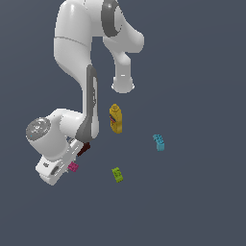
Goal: Pick up a designated object from a clutter of objects.
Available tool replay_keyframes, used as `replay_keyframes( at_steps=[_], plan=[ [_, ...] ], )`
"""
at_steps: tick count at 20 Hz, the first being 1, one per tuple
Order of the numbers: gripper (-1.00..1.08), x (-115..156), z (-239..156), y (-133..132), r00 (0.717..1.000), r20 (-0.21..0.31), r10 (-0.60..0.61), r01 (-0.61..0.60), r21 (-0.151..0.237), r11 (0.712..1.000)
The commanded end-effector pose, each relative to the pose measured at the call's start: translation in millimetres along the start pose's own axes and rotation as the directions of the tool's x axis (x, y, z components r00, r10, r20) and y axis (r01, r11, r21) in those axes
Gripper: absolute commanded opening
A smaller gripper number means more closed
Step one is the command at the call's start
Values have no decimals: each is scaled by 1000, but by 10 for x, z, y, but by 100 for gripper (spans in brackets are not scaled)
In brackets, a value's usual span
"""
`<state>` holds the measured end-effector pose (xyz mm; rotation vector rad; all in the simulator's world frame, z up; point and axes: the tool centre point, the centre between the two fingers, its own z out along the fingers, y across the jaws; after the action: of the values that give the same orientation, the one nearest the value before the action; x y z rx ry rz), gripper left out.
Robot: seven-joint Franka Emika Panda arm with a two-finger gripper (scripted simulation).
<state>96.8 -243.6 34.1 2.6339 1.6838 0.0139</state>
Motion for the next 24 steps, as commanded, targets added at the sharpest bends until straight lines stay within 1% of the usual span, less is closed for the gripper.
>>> replay_keyframes(
  at_steps=[1,4,7,24],
  plan=[
    [-100,106,-87,-43,1000,0,-1,1,-1,1000],
    [-100,278,-226,-126,1000,1,-1,1,0,1000],
    [-100,508,-415,-236,1000,2,-2,2,1,1000],
    [-100,2109,-1734,-977,1000,5,-3,3,8,1000]
  ],
)
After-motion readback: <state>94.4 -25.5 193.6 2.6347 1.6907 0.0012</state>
